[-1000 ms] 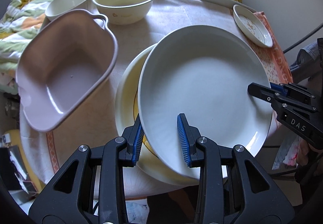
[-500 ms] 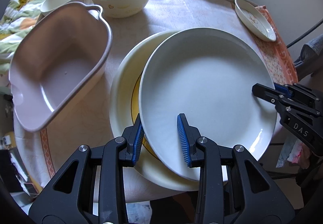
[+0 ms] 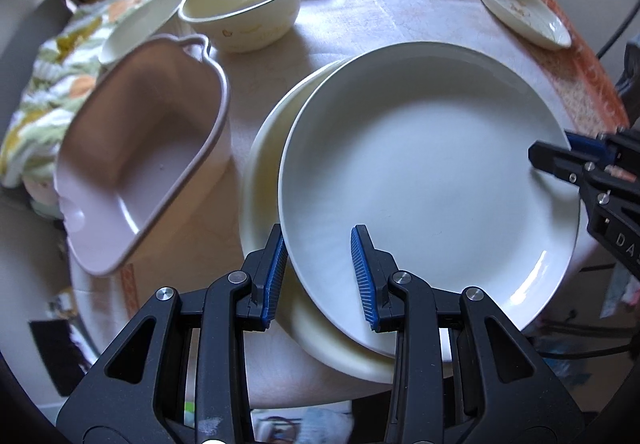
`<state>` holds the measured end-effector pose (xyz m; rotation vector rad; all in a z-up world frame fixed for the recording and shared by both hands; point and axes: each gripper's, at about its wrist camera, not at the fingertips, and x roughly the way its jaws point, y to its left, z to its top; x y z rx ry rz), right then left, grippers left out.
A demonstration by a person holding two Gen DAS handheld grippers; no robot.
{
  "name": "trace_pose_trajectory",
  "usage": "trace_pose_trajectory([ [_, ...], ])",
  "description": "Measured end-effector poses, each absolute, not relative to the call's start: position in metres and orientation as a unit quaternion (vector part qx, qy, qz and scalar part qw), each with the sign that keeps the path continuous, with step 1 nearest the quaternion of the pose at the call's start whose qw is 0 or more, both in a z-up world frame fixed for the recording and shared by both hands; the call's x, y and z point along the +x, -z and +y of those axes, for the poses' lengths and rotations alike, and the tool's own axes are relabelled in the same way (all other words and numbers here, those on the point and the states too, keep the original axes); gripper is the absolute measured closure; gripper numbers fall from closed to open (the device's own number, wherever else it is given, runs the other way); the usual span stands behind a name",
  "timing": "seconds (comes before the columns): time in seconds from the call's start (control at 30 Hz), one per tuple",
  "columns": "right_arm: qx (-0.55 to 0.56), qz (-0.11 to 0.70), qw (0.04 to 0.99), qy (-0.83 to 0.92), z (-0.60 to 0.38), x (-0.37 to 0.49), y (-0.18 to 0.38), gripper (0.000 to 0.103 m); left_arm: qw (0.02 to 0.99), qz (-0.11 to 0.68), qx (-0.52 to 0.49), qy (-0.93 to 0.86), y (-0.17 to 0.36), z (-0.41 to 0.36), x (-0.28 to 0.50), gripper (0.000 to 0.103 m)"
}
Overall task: Organize plates and bowls
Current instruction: 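Lower the white plate onto the yellow duck plate and open the right gripper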
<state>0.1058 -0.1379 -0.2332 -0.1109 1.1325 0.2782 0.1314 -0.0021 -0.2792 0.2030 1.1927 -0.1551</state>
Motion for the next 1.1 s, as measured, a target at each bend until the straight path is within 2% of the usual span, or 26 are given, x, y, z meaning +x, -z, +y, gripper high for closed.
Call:
trace_pose_trajectory([
  [0.33,-0.085,0.532,0.834,-0.117,-0.13,0.103,0.234,0.086,0.828,0.527,0.19,0.04,0.277,-0.02,0.122,0.073],
  [0.63,-0.103,0.525,0.837,-0.116,-0.121,0.101,0.231,0.086,0.831,0.508,0.226,0.018,0.275,-0.022,0.115,0.073],
  [0.93,-0.106,0.525,0.837,-0.113,-0.117,0.1,0.232,0.086,0.835,0.507,0.212,0.03,0.273,-0.019,0.117,0.073],
  [1.1,-0.078,0.528,0.839,-0.104,-0.125,0.102,0.225,0.086,0.844,0.507,0.171,0.041,0.258,-0.009,0.117,0.073],
])
